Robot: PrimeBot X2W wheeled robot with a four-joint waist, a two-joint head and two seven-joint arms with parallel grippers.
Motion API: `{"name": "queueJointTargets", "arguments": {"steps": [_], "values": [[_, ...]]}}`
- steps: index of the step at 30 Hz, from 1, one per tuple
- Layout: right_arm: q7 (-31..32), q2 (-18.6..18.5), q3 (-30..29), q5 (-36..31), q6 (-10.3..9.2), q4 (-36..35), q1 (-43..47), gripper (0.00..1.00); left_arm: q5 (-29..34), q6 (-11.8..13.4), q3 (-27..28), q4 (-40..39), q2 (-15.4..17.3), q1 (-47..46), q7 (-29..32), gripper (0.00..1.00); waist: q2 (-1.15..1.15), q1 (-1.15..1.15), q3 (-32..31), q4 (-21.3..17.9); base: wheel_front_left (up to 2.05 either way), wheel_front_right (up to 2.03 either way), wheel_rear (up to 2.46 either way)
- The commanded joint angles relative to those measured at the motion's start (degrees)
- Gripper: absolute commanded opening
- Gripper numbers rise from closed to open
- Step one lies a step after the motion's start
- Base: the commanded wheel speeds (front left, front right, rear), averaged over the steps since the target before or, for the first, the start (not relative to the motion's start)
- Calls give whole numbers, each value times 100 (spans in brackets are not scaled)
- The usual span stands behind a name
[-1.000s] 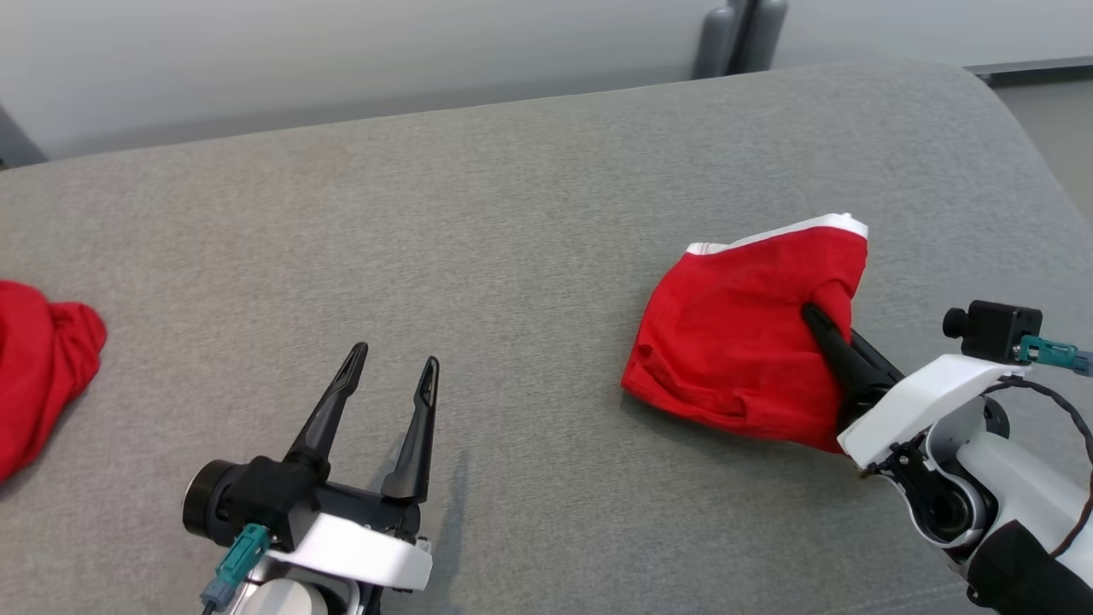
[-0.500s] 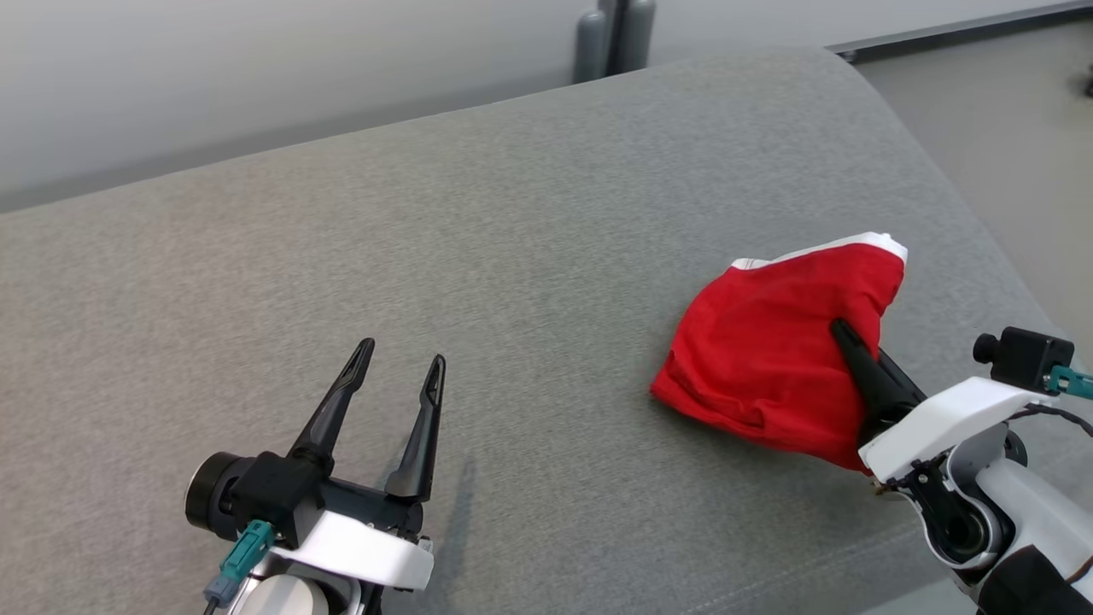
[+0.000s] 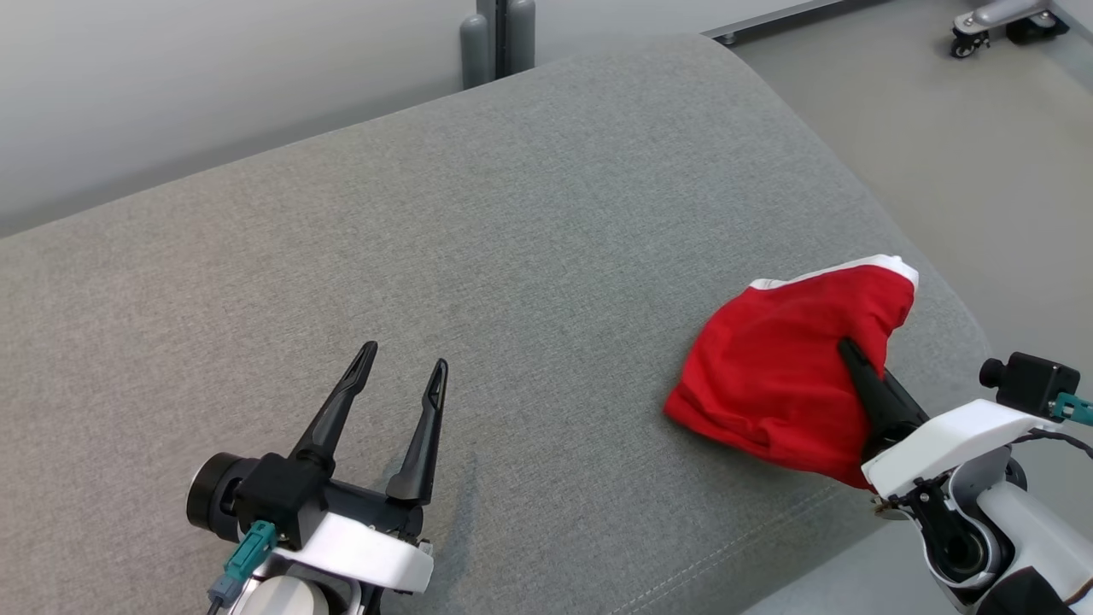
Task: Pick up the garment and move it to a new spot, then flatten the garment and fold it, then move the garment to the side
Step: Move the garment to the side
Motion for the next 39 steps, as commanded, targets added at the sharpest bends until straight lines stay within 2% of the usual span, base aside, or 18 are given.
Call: {"name": "queueJointTargets", "arguments": {"steps": [1,4,6,11,15,19,24,35,39], "values": [[-84,-65,-26,-48,1,-122,91,0,113,-41,168,-127,17,-167,-34,100,0,0,4,-42,0,0,0],[-84,-57,-185,-62,1,-122,97,0,140,-50,156,-147,17,-168,-34,100,0,0,43,-68,0,0,0],[-84,-24,-507,-111,1,-119,75,0,162,-56,139,-172,20,-179,-34,100,0,0,104,-52,0,0,0],[-84,227,-1310,-438,1,-100,-43,0,210,-69,86,-288,78,-253,-34,100,0,0,307,60,0,0,0],[-84,427,-1676,-652,1,102,-311,0,231,-74,60,-397,135,-330,-34,100,0,0,465,150,0,0,0],[-84,671,-2171,-842,1,598,-884,0,268,-79,-11,-594,223,-496,-34,100,0,0,758,331,0,0,0],[-84,803,-2544,-1081,1,1184,-1767,0,332,-82,-72,-849,375,-834,-16,100,0,0,1259,628,0,0,0],[-84,835,-3193,-1721,1,2146,-3674,0,299,-88,-357,-1634,683,-1595,396,100,0,0,2312,1264,0,0,0],[-84,683,-3741,-2087,1,2195,-4199,0,285,-89,-397,-1812,719,-1738,463,100,0,0,2522,1567,0,0,0]]}}
